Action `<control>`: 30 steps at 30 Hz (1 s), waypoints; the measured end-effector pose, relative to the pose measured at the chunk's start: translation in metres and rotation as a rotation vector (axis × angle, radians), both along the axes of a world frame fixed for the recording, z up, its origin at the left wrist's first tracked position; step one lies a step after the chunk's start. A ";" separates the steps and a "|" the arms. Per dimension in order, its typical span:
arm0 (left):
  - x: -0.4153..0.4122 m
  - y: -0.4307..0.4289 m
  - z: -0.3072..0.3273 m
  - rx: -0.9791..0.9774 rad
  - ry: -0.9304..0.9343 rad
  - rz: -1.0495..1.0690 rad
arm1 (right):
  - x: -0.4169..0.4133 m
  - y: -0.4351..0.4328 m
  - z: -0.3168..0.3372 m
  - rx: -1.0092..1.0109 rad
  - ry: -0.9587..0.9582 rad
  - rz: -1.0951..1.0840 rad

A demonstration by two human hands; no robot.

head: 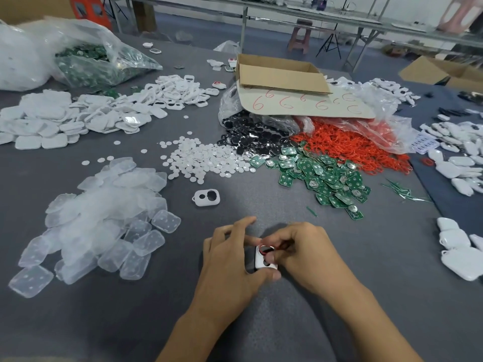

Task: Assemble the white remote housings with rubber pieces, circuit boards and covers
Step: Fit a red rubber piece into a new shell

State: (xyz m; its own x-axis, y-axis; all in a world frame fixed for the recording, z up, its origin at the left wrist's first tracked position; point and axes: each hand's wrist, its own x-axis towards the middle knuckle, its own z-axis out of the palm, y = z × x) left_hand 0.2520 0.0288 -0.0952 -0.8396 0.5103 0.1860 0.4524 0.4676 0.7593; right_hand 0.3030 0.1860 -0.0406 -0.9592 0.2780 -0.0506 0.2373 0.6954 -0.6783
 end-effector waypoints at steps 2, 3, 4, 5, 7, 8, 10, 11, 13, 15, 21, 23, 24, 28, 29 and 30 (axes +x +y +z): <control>-0.001 0.000 0.000 -0.005 0.004 0.001 | -0.002 0.000 -0.002 -0.003 -0.002 -0.014; -0.001 0.001 -0.001 -0.007 0.005 -0.001 | -0.003 0.001 -0.003 -0.003 -0.006 -0.020; -0.001 0.001 -0.001 -0.004 0.004 -0.004 | -0.004 0.002 -0.003 -0.006 -0.015 -0.024; -0.002 0.000 -0.002 0.004 0.000 -0.006 | -0.006 0.003 -0.003 -0.011 -0.031 -0.022; -0.002 0.000 -0.003 0.025 -0.033 -0.002 | -0.011 0.008 -0.001 -0.048 -0.081 0.012; -0.002 0.001 -0.005 0.035 -0.055 0.002 | -0.014 0.012 0.001 -0.085 -0.111 0.040; -0.002 0.001 -0.006 0.045 -0.086 0.004 | -0.021 0.019 0.006 -0.143 -0.170 0.090; -0.003 0.002 -0.006 0.044 -0.089 0.000 | -0.024 0.023 0.008 -0.163 -0.200 0.113; -0.003 0.002 -0.005 0.039 -0.087 -0.004 | -0.030 0.027 0.012 -0.211 -0.266 0.161; -0.003 0.003 -0.005 0.042 -0.104 0.004 | -0.035 0.030 0.014 -0.243 -0.326 0.190; -0.002 0.004 -0.003 0.057 -0.123 -0.005 | -0.061 0.026 0.025 -0.074 -0.556 0.217; -0.002 0.004 -0.001 0.044 -0.116 0.002 | -0.074 0.019 0.029 0.022 -0.682 0.249; -0.002 0.005 -0.001 0.037 -0.109 0.005 | -0.079 0.015 0.031 0.062 -0.740 0.274; 0.002 0.004 -0.001 0.035 -0.076 0.019 | -0.071 0.015 0.036 0.017 -0.633 0.268; 0.002 0.003 -0.001 0.039 -0.059 0.025 | -0.061 0.017 0.035 -0.006 -0.547 0.259; 0.003 0.002 -0.001 0.053 -0.032 0.031 | -0.050 0.019 0.032 0.002 -0.448 0.257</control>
